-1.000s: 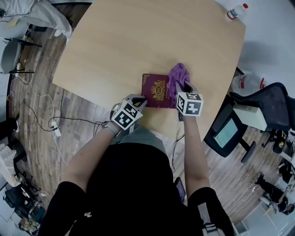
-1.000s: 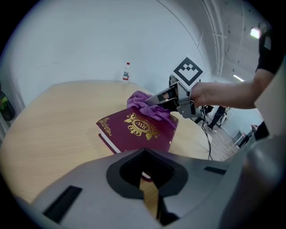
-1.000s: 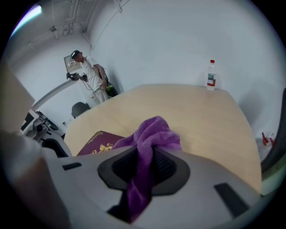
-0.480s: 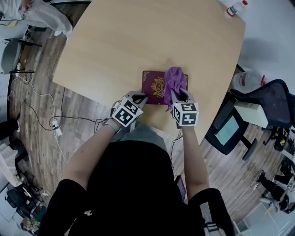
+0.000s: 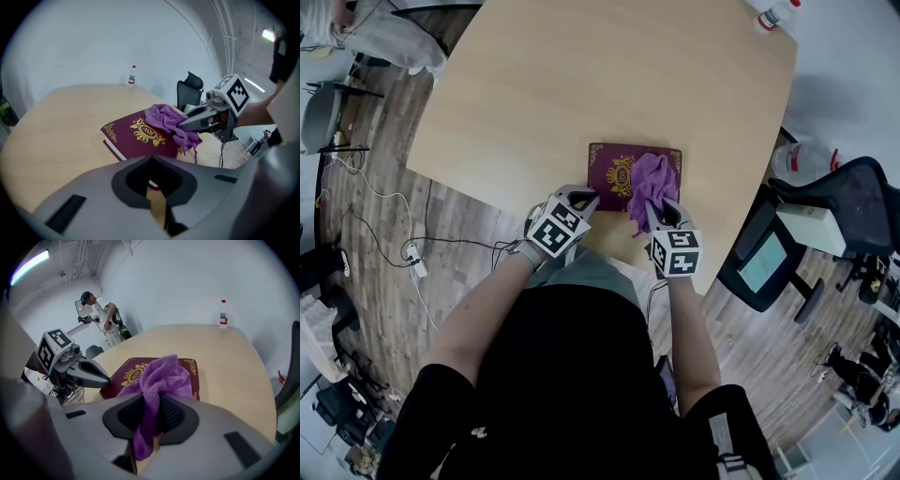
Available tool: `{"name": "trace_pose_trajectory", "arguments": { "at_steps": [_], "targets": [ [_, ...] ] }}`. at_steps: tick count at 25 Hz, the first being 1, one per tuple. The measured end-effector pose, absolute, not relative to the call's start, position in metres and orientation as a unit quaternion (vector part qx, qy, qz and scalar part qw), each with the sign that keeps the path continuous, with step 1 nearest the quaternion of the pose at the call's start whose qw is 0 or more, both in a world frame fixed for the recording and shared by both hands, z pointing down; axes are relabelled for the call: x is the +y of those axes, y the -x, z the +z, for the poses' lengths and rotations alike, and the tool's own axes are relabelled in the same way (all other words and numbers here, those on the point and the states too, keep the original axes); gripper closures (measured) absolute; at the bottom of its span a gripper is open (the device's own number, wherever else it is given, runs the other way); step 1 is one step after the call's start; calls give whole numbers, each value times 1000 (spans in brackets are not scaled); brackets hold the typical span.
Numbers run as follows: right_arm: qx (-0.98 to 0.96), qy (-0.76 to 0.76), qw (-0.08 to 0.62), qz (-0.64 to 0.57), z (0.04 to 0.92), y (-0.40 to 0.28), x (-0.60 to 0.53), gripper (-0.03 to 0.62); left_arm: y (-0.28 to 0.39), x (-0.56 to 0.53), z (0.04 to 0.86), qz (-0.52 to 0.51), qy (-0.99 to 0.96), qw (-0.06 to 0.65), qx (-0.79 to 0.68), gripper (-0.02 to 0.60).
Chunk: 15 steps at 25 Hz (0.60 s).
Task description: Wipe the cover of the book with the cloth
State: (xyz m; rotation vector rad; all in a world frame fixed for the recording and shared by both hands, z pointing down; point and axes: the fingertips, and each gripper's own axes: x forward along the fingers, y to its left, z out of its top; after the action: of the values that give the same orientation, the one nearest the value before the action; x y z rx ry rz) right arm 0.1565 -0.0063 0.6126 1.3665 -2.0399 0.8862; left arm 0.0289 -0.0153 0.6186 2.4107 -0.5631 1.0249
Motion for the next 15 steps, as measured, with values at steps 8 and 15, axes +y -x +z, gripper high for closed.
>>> {"name": "trace_pose_trajectory", "arguments": {
  "at_steps": [8, 15],
  "targets": [
    [-751, -503, 257, 343, 615, -154, 17, 507, -29, -15, 621, 370, -877, 228, -205, 563],
    [-757, -486, 259, 352, 615, -144, 23, 507, -29, -16, 620, 366, -879, 227, -204, 563]
  ]
}}
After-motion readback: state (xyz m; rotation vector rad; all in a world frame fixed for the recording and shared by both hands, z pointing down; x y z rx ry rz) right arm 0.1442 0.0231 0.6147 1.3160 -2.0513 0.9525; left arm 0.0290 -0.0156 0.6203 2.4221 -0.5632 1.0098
